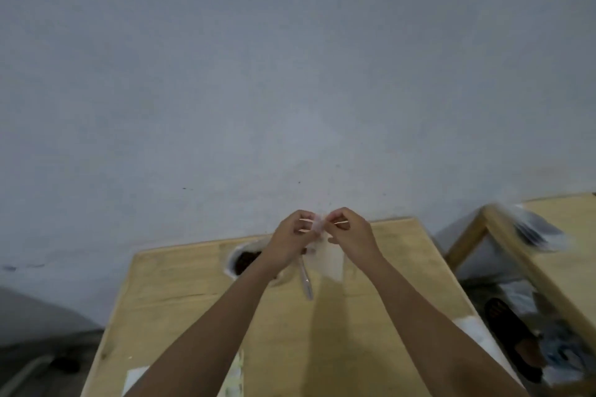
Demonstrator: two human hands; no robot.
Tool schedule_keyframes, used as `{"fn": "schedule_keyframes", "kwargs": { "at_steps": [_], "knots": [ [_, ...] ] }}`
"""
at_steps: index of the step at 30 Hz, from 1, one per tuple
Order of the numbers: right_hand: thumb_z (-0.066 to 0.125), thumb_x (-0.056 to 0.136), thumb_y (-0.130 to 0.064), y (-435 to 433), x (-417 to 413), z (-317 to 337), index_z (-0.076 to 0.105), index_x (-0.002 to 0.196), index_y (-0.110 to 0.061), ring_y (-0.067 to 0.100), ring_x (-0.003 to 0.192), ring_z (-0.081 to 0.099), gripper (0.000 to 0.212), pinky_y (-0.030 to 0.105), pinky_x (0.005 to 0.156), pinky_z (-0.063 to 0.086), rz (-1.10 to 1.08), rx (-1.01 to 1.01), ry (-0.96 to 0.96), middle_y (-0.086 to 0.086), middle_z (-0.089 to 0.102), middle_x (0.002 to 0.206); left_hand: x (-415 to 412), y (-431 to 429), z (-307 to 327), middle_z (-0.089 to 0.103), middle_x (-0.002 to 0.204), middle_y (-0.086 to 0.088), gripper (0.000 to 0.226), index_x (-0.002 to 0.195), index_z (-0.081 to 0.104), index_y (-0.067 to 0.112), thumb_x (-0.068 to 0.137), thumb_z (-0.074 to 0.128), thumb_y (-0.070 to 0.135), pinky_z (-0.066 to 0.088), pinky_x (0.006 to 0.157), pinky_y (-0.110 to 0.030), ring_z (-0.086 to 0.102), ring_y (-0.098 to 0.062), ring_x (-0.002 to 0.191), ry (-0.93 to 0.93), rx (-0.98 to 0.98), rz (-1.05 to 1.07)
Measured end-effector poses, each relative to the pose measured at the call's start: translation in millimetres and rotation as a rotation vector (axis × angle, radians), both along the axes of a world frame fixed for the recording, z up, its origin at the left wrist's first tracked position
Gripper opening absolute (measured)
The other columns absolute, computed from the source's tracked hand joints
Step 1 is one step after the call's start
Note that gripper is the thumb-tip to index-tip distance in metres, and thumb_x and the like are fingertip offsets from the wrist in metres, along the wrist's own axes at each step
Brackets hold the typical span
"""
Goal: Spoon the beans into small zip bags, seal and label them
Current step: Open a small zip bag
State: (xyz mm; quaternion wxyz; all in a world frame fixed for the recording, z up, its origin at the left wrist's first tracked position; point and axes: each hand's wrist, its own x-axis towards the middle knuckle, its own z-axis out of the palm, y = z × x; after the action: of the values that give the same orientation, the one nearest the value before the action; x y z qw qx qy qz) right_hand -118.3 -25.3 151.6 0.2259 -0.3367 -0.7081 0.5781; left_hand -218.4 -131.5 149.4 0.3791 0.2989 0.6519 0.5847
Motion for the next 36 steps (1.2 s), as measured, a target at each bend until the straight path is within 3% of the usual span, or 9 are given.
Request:
{"fn": "schedule_keyframes", "kwargs": {
  "at_steps": [3,6,10,14,19,22,27,31,36],
  "knots": [
    [0.071,0.082,-0.018,-22,-29,7,0.061,0.086,-0.007,0.019,0.084,0.065,0.015,0.028,0.069,0.058,0.104,-0.121,-0.004,0.002,0.064,0.085,-18,-29,3,0.064,0.095,-0.003,0.015,0.101,0.057,0.014,0.089,0.061,0.005,0.052,0.065,-0.026,0.063,-0.016,0.082,-0.027,0.045,0.054],
    [0.074,0.079,-0.024,-35,-49,15,0.064,0.088,-0.008,0.024,0.092,0.066,0.021,0.038,0.078,0.059,0.153,-0.188,0.006,0.007,0.064,0.09,-32,-51,10,0.067,0.094,0.001,0.023,0.107,0.059,0.013,0.087,0.063,0.003,0.053,0.073,-0.028,0.065,-0.015,0.086,-0.063,0.085,0.102],
    [0.071,0.082,-0.017,-47,-67,32,0.064,0.093,-0.004,0.02,0.083,0.065,0.019,0.035,0.078,0.059,0.22,-0.288,0.036,0.009,0.062,0.09,-47,-67,20,0.066,0.098,0.004,0.03,0.107,0.062,0.017,0.081,0.071,0.006,0.052,0.07,-0.023,0.065,-0.01,0.086,-0.051,0.124,0.143],
    [0.065,0.086,-0.012,-53,-78,41,0.061,0.102,0.003,0.022,0.09,0.065,0.023,0.034,0.079,0.058,0.266,-0.391,0.094,0.011,0.065,0.091,-58,-77,25,0.065,0.109,-0.002,0.037,0.112,0.062,0.015,0.077,0.075,0.01,0.054,0.072,-0.024,0.066,-0.016,0.093,-0.034,0.135,0.173],
    [0.063,0.087,-0.012,-59,-86,40,0.063,0.098,0.0,0.019,0.088,0.067,0.016,0.029,0.072,0.056,0.262,-0.445,0.119,0.008,0.067,0.092,-68,-82,25,0.063,0.115,-0.007,0.042,0.117,0.06,0.012,0.078,0.074,0.011,0.056,0.075,-0.027,0.067,-0.021,0.095,-0.014,0.126,0.173],
    [0.062,0.088,-0.01,-62,-91,39,0.065,0.093,0.0,0.021,0.086,0.07,0.012,0.032,0.071,0.058,0.209,-0.371,0.103,0.009,0.069,0.087,-71,-84,24,0.067,0.111,-0.004,0.036,0.115,0.062,0.013,0.081,0.072,0.013,0.055,0.071,-0.025,0.069,-0.018,0.091,0.026,0.125,0.187],
    [0.065,0.08,-0.008,-65,-106,37,0.069,0.073,-0.014,0.025,0.078,0.07,0.009,0.04,0.074,0.059,0.044,0.012,-0.004,0.011,0.07,0.078,-73,-78,18,0.072,0.096,0.0,0.026,0.107,0.068,0.015,0.084,0.067,0.002,0.055,0.072,-0.023,0.069,-0.009,0.087,0.238,0.138,0.237],
    [0.066,0.078,-0.004,-64,-113,41,0.072,0.078,-0.009,0.025,0.069,0.07,0.008,0.04,0.075,0.059,0.017,0.09,-0.051,0.013,0.071,0.073,-74,-72,18,0.071,0.089,0.008,0.033,0.106,0.067,0.022,0.084,0.062,-0.003,0.057,0.079,-0.029,0.067,0.0,0.079,0.34,0.108,0.312],
    [0.067,0.077,0.001,-69,-114,43,0.071,0.092,-0.001,0.029,0.072,0.07,0.016,0.041,0.075,0.059,-0.034,0.066,-0.039,0.019,0.07,0.081,-67,-65,18,0.065,0.074,0.014,0.027,0.101,0.071,0.002,0.083,0.056,-0.011,0.054,0.081,-0.043,0.062,-0.013,0.075,0.438,0.103,0.394]
  ]
}}
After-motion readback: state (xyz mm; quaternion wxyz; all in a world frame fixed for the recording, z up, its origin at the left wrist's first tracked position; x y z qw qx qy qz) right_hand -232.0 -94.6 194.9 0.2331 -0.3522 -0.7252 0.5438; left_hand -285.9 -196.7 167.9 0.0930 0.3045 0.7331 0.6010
